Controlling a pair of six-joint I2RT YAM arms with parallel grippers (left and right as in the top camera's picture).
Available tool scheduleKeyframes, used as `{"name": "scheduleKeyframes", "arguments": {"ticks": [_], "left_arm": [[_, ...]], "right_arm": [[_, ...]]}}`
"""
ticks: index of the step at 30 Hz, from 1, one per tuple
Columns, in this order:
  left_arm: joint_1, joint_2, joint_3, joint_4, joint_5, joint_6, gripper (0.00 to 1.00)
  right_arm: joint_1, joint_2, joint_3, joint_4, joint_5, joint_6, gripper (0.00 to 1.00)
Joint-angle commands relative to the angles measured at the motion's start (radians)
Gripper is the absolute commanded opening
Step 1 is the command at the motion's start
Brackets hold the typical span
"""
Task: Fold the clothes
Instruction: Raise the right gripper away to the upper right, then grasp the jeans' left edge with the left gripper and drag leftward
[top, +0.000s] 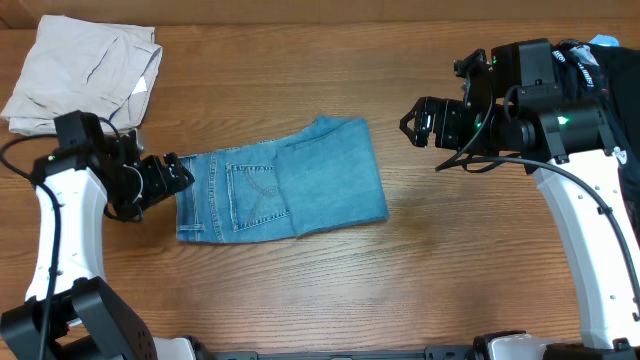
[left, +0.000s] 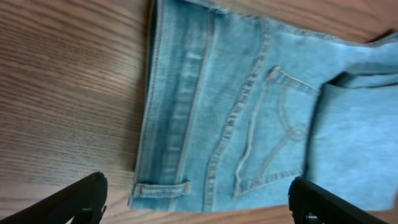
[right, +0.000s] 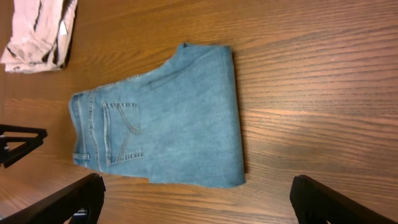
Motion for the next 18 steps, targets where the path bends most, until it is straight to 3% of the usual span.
{"name": "scheduleKeyframes", "arguments": {"ticks": [1, 18], "left_arm": [[-0.005, 0.016, -0.040, 0.039, -0.022, -0.010, 0.98], [-0.001, 0.274, -0.047, 0.140, 0.076, 0.125, 0.98]], "right_arm": [[0.001, -0.005, 0.003, -0.007, 0.017, -0.033, 1.00], [0.001, -0.005, 0.000, -0.044, 0.017, -0.051, 1.00]]}}
